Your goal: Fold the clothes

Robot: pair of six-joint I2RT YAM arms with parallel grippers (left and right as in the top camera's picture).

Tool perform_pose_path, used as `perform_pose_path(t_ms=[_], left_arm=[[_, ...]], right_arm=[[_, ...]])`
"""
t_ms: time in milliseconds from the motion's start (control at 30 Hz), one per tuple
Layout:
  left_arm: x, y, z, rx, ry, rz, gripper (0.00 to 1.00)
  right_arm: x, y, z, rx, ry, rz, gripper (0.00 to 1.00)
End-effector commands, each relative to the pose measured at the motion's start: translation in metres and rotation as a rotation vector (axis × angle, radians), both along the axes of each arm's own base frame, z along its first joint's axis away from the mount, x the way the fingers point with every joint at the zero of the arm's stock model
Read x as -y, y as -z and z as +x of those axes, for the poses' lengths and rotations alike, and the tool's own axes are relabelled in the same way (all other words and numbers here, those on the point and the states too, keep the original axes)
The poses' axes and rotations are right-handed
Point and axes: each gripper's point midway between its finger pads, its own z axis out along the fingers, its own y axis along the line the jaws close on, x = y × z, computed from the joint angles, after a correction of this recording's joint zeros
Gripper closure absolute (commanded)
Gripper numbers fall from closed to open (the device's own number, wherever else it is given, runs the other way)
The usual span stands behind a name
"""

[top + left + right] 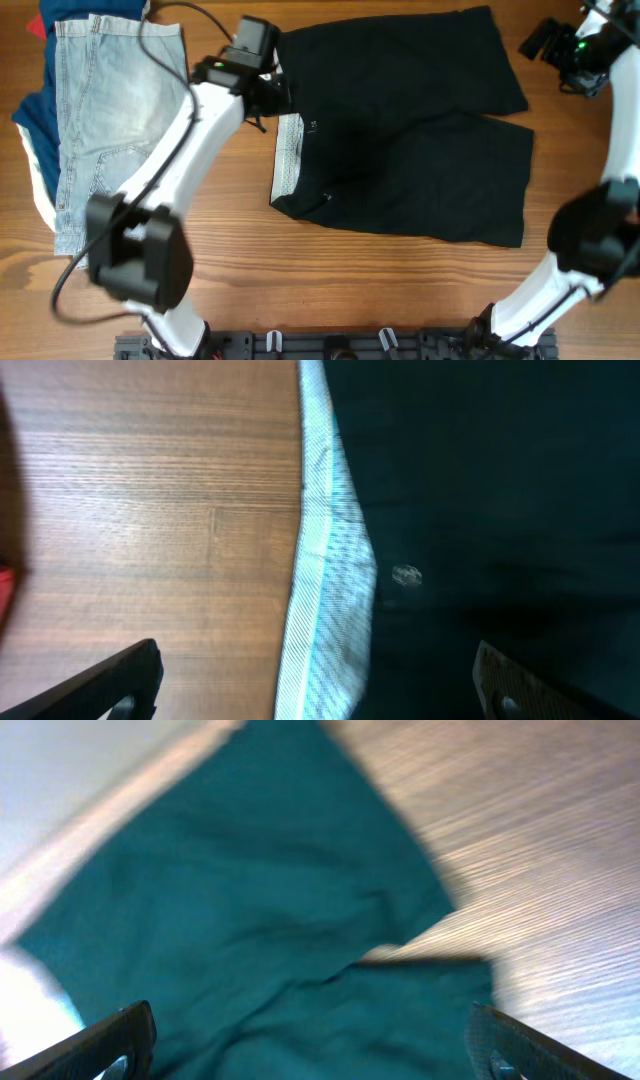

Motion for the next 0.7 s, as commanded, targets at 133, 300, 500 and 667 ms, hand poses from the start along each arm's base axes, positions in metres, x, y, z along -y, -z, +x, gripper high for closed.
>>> perform_pose_path(t_ms=[133,300,500,667], left_arm=[[0.039,-0.059,-0.029,0.014,0.126,-0.285,0.00],[0.035,-0.037,-0.063,-0.174,0.035,-0.272,0.00],[0.005,0.004,-0.108,-0.390,-0.317,-0.155,0.00],[0.033,0.037,-0.086,-0.243,-0.197,-0.174,0.00]], right_arm=[[-0.057,-0.050,-0.032,0.062,-0.155,0.219,0.01],[-0.054,-0.024,-0.074,-0.189,0.017,0.235,0.28],[-0.044,-0.007,-0.116,-0.412,0.143,0.098,0.00],[-0.043,-0.004,-0.110,-0.408,0.124,-0.045,0.00]])
